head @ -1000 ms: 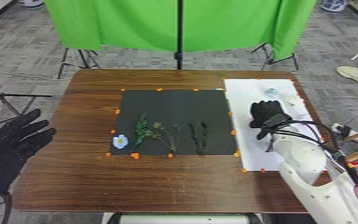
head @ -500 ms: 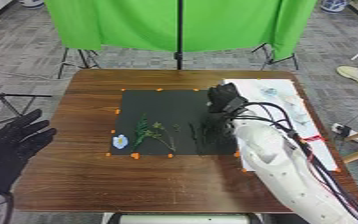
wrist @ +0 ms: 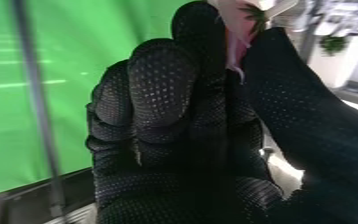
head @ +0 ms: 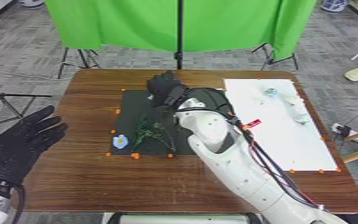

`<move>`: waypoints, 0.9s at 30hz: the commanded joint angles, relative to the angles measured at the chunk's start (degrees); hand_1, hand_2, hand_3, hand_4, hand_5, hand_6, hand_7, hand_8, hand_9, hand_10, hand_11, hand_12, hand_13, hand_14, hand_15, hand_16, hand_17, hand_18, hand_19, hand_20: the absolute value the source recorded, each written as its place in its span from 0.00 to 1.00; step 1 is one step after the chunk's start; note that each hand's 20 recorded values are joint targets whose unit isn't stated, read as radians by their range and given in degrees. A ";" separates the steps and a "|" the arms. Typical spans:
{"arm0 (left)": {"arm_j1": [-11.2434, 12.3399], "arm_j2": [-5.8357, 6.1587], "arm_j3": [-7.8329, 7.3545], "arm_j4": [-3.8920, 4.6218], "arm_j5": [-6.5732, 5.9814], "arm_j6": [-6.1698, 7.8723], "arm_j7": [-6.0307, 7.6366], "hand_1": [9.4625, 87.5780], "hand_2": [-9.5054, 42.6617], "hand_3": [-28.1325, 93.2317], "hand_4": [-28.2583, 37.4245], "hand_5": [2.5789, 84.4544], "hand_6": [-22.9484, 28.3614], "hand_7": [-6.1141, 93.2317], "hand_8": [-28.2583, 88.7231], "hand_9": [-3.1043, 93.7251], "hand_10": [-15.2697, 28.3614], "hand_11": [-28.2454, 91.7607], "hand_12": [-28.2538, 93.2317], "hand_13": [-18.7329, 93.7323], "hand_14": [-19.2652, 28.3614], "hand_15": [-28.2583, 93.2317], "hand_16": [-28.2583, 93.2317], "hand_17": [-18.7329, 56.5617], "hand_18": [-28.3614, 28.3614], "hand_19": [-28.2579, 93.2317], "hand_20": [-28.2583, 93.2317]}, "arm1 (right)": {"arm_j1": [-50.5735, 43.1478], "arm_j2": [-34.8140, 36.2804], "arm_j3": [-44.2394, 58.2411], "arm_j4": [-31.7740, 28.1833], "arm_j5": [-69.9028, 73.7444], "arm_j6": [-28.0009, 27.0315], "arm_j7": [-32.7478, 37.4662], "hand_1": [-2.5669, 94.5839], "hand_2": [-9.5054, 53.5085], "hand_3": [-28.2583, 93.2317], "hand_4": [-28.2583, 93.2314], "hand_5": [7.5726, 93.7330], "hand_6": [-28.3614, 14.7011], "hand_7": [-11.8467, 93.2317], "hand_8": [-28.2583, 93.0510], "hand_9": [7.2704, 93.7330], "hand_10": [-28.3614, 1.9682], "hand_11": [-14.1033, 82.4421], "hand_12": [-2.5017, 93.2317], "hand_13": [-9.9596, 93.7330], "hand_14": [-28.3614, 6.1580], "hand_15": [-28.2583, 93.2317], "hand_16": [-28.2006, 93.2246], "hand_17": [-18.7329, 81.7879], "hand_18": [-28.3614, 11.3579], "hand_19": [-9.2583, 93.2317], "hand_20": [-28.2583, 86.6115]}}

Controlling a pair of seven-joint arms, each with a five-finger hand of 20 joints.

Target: Arrange flowers

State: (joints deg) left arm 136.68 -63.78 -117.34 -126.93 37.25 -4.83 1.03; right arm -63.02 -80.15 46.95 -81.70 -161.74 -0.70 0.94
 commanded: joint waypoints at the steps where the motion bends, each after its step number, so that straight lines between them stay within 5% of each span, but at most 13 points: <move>1: -2.52 1.60 1.83 1.39 0.10 -0.97 -2.26 0.18 0.06 0.86 0.00 0.47 0.46 0.30 0.14 0.38 0.61 0.49 0.35 0.41 0.68 0.54 0.23 0.16 0.86 0.62 0.28 | -1.10 -5.36 -2.76 5.60 -4.96 2.73 -0.18 0.51 0.00 0.95 0.00 0.76 0.69 0.55 0.14 0.95 0.89 0.31 0.51 0.85 0.76 0.72 0.50 0.52 0.29 0.89 0.59; 13: -4.11 2.79 3.27 1.99 0.11 -1.06 -1.81 0.18 0.04 0.86 0.00 0.48 0.45 0.30 0.14 0.38 0.60 0.49 0.35 0.41 0.66 0.54 0.24 0.16 0.86 0.62 0.28 | 1.33 -8.56 -3.14 11.05 -7.74 8.73 3.20 0.52 0.00 0.94 0.00 0.76 0.69 0.55 0.14 0.95 0.89 0.31 0.51 0.85 0.75 0.72 0.50 0.52 0.29 0.89 0.59; 20: -7.02 4.14 4.79 2.98 0.02 -2.14 -3.40 0.18 0.05 0.86 0.00 0.49 0.45 0.30 0.14 0.39 0.60 0.49 0.36 0.42 0.66 0.55 0.24 0.16 0.86 0.62 0.28 | 1.75 -11.60 -1.25 16.97 -12.36 14.83 3.64 0.52 0.00 0.92 0.00 0.74 0.69 0.55 0.14 0.94 0.88 0.31 0.51 0.84 0.74 0.73 0.50 0.52 0.29 0.89 0.59; 25: -8.97 4.96 5.80 3.73 -0.12 -2.78 -4.96 0.19 0.08 0.85 0.00 0.49 0.47 0.30 0.14 0.40 0.61 0.49 0.36 0.42 0.68 0.55 0.24 0.16 0.86 0.62 0.28 | 1.02 -12.21 -0.69 16.40 -16.04 8.46 6.63 0.50 0.04 0.91 0.00 0.65 0.69 0.57 0.12 0.85 0.84 0.34 0.49 0.79 0.71 0.77 0.46 0.50 0.29 0.88 0.59; 27: -8.80 4.84 5.73 3.74 -0.02 -2.71 -4.43 0.19 0.08 0.84 0.00 0.49 0.47 0.29 0.14 0.41 0.61 0.49 0.36 0.43 0.69 0.55 0.24 0.16 0.86 0.62 0.28 | 1.24 -12.03 -0.57 16.24 -14.90 7.63 5.89 0.47 0.05 0.89 0.00 0.59 0.67 0.54 0.12 0.77 0.82 0.36 0.48 0.75 0.69 0.79 0.44 0.48 0.29 0.87 0.59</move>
State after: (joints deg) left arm 128.95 -59.54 -112.23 -123.82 37.21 -6.51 -2.11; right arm -61.84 -91.52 46.49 -63.35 -167.52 14.12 4.42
